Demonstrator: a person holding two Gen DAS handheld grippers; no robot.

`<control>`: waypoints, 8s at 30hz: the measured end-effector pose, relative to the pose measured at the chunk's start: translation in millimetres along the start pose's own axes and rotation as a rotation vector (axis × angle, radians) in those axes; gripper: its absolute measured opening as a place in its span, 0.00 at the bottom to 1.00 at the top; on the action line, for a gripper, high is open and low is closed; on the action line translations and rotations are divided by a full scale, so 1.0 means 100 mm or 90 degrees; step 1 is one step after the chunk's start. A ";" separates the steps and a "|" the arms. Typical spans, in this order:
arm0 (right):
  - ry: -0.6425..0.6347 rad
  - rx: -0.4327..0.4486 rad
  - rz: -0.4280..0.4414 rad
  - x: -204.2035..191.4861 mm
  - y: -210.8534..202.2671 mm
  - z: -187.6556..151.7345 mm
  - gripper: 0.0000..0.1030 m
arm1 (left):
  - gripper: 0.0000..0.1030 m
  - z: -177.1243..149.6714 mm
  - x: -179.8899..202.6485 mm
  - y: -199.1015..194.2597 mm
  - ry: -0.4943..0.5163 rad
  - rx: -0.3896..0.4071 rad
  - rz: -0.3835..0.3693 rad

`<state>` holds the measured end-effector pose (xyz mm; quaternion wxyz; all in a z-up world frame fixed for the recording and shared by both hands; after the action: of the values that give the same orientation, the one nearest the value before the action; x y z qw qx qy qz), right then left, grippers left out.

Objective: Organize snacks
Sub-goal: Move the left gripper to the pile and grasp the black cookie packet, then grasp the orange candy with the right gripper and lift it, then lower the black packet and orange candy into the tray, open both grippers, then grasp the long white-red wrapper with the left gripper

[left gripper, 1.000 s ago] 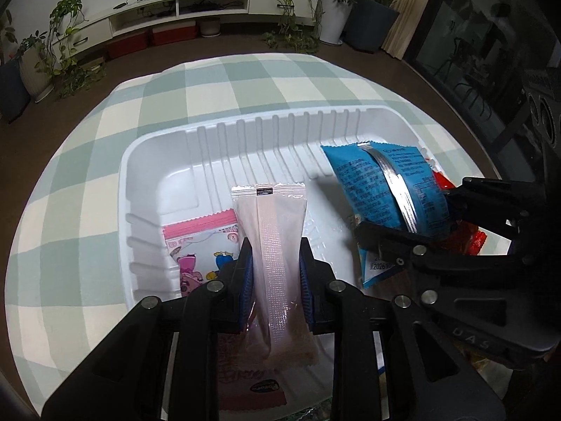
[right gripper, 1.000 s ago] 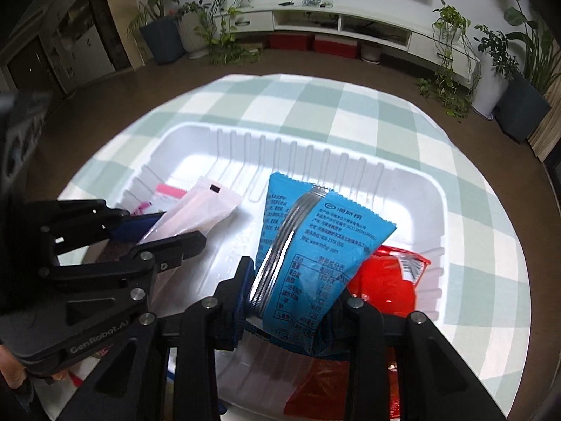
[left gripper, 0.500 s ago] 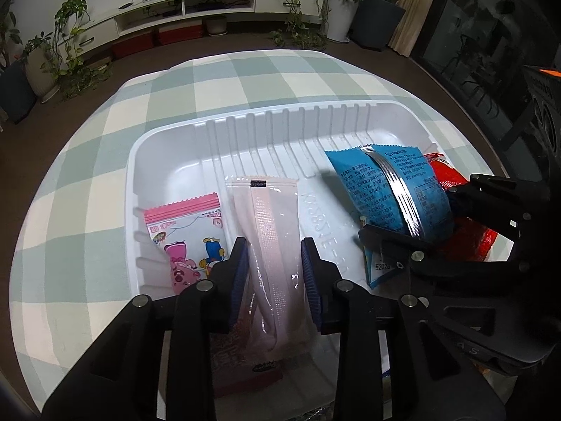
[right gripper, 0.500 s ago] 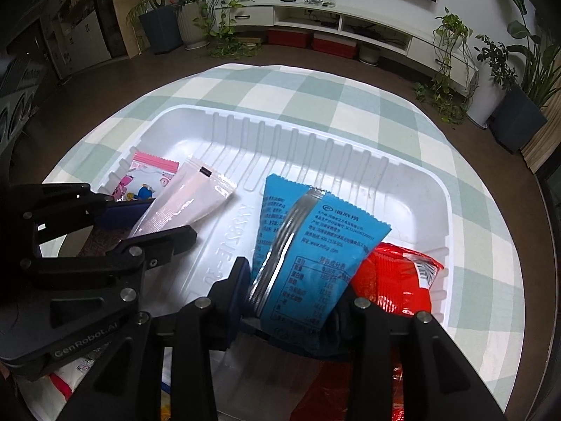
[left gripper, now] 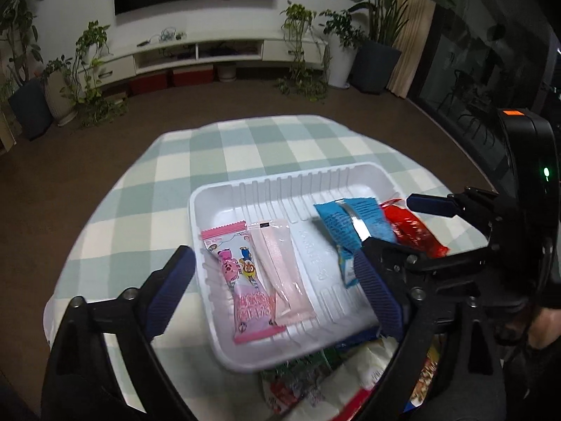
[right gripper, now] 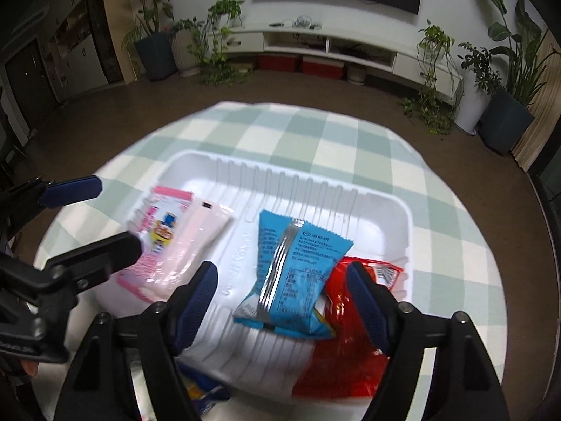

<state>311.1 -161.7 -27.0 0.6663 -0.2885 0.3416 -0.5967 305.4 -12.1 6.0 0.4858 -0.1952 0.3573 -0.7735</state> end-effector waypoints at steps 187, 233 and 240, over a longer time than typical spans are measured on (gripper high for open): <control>0.051 -0.052 0.031 -0.30 0.43 -0.02 0.55 | 0.67 -0.21 -0.23 0.25 -0.055 -0.011 -0.058; 0.264 0.015 0.181 0.36 -0.75 -2.09 0.75 | 0.29 -1.12 0.73 0.15 0.181 -0.172 -0.109; 0.254 0.010 0.183 0.31 -0.75 -2.11 0.65 | 0.23 -1.11 0.73 0.16 0.169 -0.171 -0.100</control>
<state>99.3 -197.3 -97.1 0.6658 -0.1082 0.4992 -0.5439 210.5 -41.7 -83.3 0.3420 -0.1815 0.5018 -0.7735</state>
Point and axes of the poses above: each gripper's, at about its wrist camera, not at the fingertips, and y roughly the way its jaws point, x to its right, z to its top, the point moved 3 cm from there along y, roughly the way its jaws point, and after that the axes turned 12 degrees about y, right-handed, at the moved point
